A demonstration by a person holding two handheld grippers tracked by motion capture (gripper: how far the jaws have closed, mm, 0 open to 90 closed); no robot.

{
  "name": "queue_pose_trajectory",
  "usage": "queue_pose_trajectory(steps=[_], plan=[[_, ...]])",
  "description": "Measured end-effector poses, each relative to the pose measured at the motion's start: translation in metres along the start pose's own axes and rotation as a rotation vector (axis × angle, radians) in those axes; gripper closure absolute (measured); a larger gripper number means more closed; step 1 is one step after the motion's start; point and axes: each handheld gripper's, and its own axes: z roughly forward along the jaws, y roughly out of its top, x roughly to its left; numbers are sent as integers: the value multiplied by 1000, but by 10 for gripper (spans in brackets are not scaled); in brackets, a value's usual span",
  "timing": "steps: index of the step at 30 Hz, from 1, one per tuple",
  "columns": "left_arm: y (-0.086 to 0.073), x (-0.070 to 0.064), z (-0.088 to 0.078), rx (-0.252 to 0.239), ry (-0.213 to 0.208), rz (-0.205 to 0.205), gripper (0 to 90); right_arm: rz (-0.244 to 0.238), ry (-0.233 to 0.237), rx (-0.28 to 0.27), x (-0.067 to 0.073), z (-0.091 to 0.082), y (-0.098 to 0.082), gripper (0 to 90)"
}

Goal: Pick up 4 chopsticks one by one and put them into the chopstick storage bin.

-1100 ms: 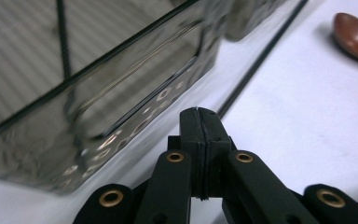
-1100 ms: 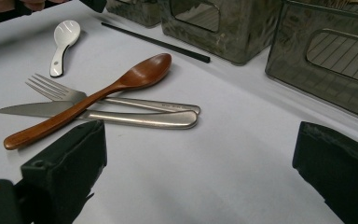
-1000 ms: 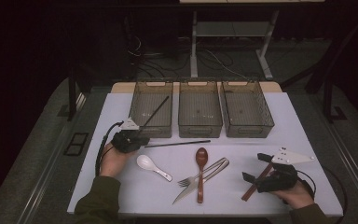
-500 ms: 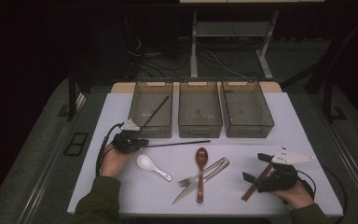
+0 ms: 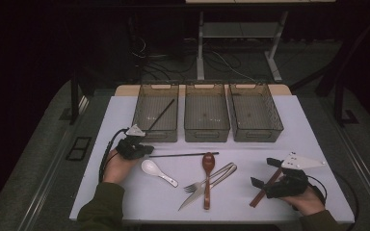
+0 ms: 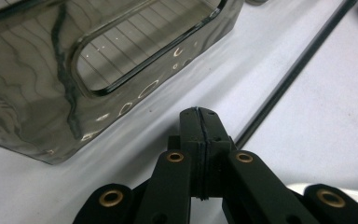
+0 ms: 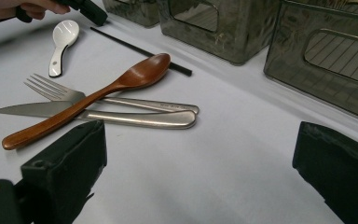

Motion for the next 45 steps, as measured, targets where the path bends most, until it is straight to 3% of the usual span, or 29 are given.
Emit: queue_pose_trajectory(steps=[5, 14, 22, 36, 37, 38, 45], plan=[[7, -10, -4, -33, -1, 38, 849, -4, 1, 0, 0, 0, 0, 30], [30, -40, 2, -111, -142, 137, 680, -6, 3, 7, 0, 2, 0, 30], [49, -59, 24, -85, -219, 205, 678, -6, 7, 11, 0, 3, 0, 30], [56, -65, 53, 17, -225, 271, 735, -6, 6, 18, 0, 4, -1, 30], [55, -66, 54, 22, -224, 259, 739, -5, 6, 18, 0, 4, -1, 30], [55, -65, 55, 29, -219, 279, 739, -6, 6, 18, 0, 4, -1, 30], [54, -65, 57, 38, -221, 268, 772, -6, 7, 18, 0, 4, -1, 30]])
